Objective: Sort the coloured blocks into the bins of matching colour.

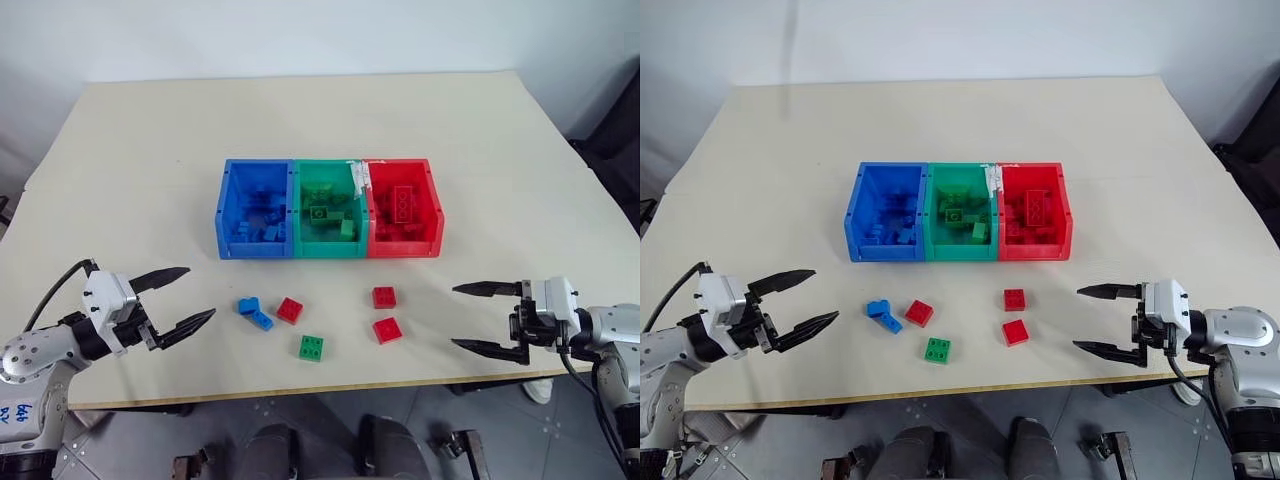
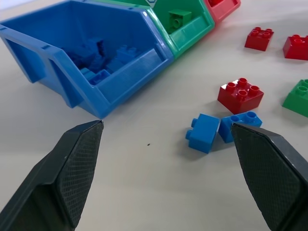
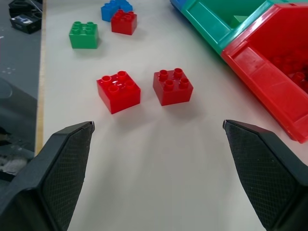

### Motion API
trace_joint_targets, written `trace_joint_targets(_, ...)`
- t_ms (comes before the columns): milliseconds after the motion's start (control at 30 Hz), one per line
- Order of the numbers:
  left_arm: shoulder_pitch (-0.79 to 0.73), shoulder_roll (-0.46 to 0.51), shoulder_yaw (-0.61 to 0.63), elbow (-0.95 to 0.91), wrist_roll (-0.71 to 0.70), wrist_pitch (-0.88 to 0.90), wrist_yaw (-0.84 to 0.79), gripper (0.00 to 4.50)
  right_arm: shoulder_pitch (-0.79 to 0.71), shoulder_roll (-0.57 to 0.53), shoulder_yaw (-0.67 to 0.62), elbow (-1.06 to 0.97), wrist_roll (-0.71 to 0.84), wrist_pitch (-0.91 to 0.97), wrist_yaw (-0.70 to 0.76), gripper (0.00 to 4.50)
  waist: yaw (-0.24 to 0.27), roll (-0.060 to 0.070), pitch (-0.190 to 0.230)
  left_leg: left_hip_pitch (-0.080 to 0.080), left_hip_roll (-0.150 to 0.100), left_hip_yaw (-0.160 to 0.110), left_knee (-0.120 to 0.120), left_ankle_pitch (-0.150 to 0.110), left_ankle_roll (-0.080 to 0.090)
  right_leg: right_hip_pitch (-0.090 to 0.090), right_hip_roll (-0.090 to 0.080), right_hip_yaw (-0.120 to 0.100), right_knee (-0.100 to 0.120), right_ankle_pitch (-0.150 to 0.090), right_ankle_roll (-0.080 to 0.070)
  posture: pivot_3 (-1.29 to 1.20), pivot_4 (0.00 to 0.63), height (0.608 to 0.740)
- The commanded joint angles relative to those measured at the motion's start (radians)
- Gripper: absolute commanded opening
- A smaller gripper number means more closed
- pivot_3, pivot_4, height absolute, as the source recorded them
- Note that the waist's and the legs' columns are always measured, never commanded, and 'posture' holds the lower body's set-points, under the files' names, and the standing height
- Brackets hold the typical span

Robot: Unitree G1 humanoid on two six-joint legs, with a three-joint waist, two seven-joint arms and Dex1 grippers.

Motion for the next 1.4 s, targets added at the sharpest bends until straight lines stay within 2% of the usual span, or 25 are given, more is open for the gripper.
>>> trace_joint_targets(33,0.000,0.009,-0.001,-0.025,-0.011,0.013,-0.017,4.48,-0.003,0.020,-0.010,-0.026,0.010,-0.009,-0.011,4.50,0.000,0.000,0.000,0.000,0.000,0.000,0.000,0.000,0.000,0.000,0.000,0.000,0.000,0.000,0.000,0.00,0.150,0.740)
trace_joint_targets(233,-0.010,0.005,-0.051,-0.137,-0.095,0.119,-0.063,4.48,0.007,-0.007,-0.045,-0.002,0.011,-0.018,-0.002,4.50,0.002,0.000,0.000,0.000,0.000,0.000,0.000,0.000,0.000,0.000,0.000,0.000,0.000,0.000,0.000,0.00,0.150,0.740)
trace_joint_targets(500,-0.048,-0.048,-0.211,-0.298,-0.075,0.120,-0.074,4.48,0.005,-0.098,-0.098,0.108,-0.008,-0.052,0.046,4.50,0.003,0.000,0.000,0.000,0.000,0.000,0.001,0.000,0.000,0.001,0.000,0.000,0.000,0.000,0.000,0.00,0.150,0.740)
trace_joint_targets(633,-0.022,-0.028,-0.205,-0.315,-0.141,0.176,-0.114,4.48,-0.019,-0.118,-0.029,0.010,-0.002,0.078,0.034,4.50,-0.005,0.001,0.000,0.001,0.001,0.001,0.001,0.000,0.000,0.000,0.001,0.001,0.001,0.000,0.000,0.00,0.150,0.740)
trace_joint_targets(933,0.107,-0.002,-0.099,-0.264,-0.104,0.098,-0.157,4.48,-0.140,-0.128,0.231,-0.335,-0.081,0.383,-0.013,4.50,0.002,0.001,0.000,0.000,0.001,0.000,0.002,0.000,0.000,0.000,0.000,0.001,0.000,0.000,0.000,0.00,0.150,0.740)
trace_joint_targets(1167,0.162,0.002,-0.051,-0.276,-0.108,0.079,-0.158,4.48,-0.250,-0.042,0.414,-0.356,-0.239,0.410,-0.078,4.50,0.000,0.001,0.000,-0.001,0.000,-0.002,0.001,0.000,-0.001,0.000,0.000,0.000,-0.001,0.000,0.000,0.00,0.150,0.740)
trace_joint_targets(1300,0.169,0.004,-0.046,-0.283,-0.109,0.078,-0.155,4.48,-0.264,-0.006,0.459,-0.344,-0.290,0.395,-0.101,4.50,0.000,0.001,0.000,-0.001,0.001,-0.002,0.001,0.000,-0.001,0.000,0.001,-0.001,-0.001,0.000,-0.001,0.00,0.150,0.740)
trace_joint_targets(1400,0.171,0.004,-0.046,-0.285,-0.106,0.075,-0.153,4.50,-0.265,0.005,0.481,-0.343,-0.326,0.389,-0.120,3.88,0.000,0.001,0.000,-0.002,0.000,-0.002,0.001,0.000,-0.001,0.000,0.000,-0.001,-0.001,0.000,-0.001,0.00,0.150,0.740)
